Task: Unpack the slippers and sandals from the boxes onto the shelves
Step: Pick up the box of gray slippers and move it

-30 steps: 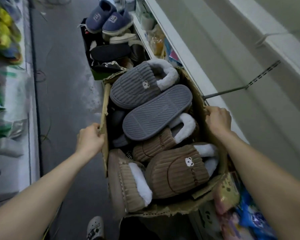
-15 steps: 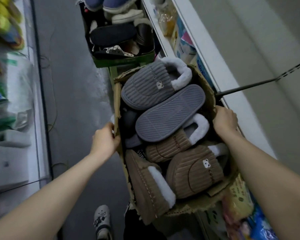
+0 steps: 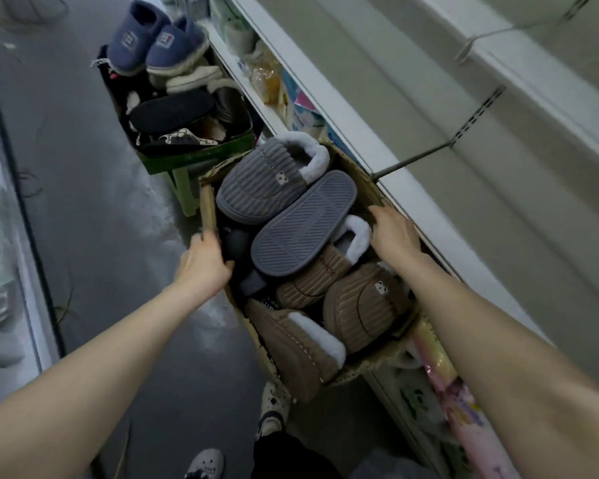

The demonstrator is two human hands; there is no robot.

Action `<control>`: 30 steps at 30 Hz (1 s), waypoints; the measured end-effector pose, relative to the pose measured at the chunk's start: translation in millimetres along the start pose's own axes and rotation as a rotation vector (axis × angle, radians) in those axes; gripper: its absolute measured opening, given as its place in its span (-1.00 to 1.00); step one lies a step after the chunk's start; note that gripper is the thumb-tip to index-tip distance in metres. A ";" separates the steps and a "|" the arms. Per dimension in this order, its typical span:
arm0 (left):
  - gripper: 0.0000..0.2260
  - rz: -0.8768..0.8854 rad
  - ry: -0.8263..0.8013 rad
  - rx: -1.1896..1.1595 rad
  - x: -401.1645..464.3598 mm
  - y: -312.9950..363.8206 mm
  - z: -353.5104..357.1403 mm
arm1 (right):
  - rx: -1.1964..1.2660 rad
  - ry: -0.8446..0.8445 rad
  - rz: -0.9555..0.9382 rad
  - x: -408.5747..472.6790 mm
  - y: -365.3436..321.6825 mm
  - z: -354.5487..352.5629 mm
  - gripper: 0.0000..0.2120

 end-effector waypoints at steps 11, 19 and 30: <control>-0.60 0.890 0.005 0.260 -101.2 132.8 -40.0 | -0.116 0.324 -0.103 -222.8 4.8 -57.4 -0.64; -0.66 1.397 0.008 0.354 -242.4 225.8 3.1 | -0.294 0.451 0.108 -413.8 69.9 -78.6 -0.68; -0.64 1.983 -0.098 0.341 -515.8 331.6 124.9 | -0.335 0.494 0.526 -709.3 207.6 -44.2 -0.62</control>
Point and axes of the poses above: each hand's wrist, its own x-axis towards the middle knuckle, its own z-axis out of the palm, y = z × x, the point moved 5 cm from there along x, towards the middle knuckle, and after that the axes turned 2 degrees about z, right-handed, at the moved point
